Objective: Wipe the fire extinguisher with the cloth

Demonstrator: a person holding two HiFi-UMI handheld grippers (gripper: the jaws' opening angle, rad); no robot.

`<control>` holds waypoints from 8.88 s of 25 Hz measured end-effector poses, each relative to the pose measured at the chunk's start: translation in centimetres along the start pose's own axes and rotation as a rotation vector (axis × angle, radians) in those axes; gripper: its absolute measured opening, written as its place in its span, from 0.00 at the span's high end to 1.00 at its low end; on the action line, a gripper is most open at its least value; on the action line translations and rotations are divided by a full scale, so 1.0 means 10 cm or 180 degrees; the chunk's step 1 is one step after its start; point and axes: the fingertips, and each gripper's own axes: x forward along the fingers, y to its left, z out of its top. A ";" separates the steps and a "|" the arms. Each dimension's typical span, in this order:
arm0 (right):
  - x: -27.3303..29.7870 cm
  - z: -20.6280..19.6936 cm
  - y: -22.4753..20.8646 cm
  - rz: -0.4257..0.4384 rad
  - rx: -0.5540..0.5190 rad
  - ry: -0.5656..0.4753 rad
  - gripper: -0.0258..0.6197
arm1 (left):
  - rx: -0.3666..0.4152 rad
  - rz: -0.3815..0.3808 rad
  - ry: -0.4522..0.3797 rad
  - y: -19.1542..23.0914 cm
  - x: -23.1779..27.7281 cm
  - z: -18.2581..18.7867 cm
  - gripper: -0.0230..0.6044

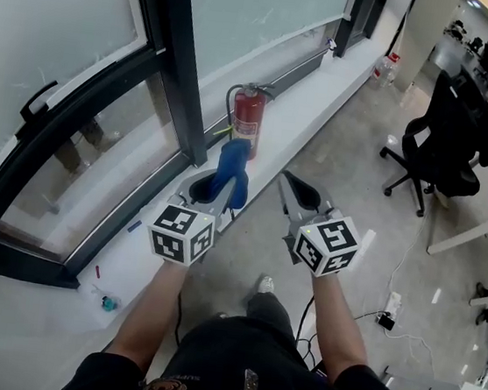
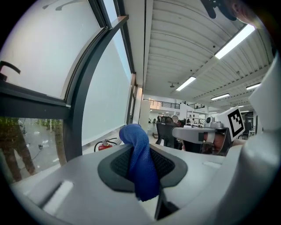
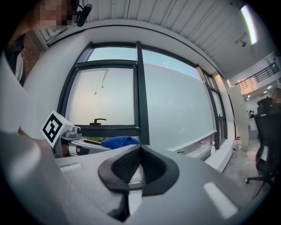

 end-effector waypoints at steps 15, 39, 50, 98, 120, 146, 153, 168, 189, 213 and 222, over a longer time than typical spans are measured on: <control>0.67 -0.18 -1.43 0.0438 0.0183 0.0171 0.96 | -0.0034 0.0422 0.0216 0.18 1.51 0.09 0.84; 2.53 -0.87 -2.40 0.0216 0.0115 0.0910 0.96 | -0.0204 0.0410 0.0390 2.05 3.56 -0.33 0.84; 2.80 -1.19 -2.92 0.0615 0.0332 0.1008 0.96 | -0.0231 0.0810 0.0794 2.37 4.34 -0.49 0.84; 2.29 -1.75 -3.54 0.0717 0.0447 0.1404 0.96 | -0.0775 0.0563 0.1003 1.58 4.94 -1.12 0.85; 2.24 -1.82 -3.54 0.0758 0.0486 0.1419 0.96 | -0.0894 0.1186 0.0992 2.12 4.62 -1.07 0.85; 3.31 -2.21 -2.68 0.0916 0.0537 0.1362 0.96 | -0.0627 0.1499 0.0783 3.31 3.77 -1.22 0.85; 3.09 -2.54 -2.61 0.0914 0.0655 0.1355 0.96 | -0.0014 0.1294 0.0757 3.38 4.11 -1.16 0.86; 2.73 -2.74 -2.74 0.0988 0.0750 0.1231 0.96 | -0.0524 0.0941 0.0567 2.47 4.02 -1.34 0.86; 2.35 -2.73 -3.66 0.1127 0.0795 0.1210 0.96 | -0.1094 0.1559 0.0600 2.23 4.68 -1.33 0.86; 2.59 -3.02 -2.86 0.1463 0.0551 0.1533 0.96 | -0.0260 0.1986 0.0783 3.18 3.81 -1.47 0.86; 2.63 -3.00 -2.57 0.1087 0.0501 0.1588 0.96 | -0.0218 0.1813 0.0718 3.68 4.06 -1.50 0.87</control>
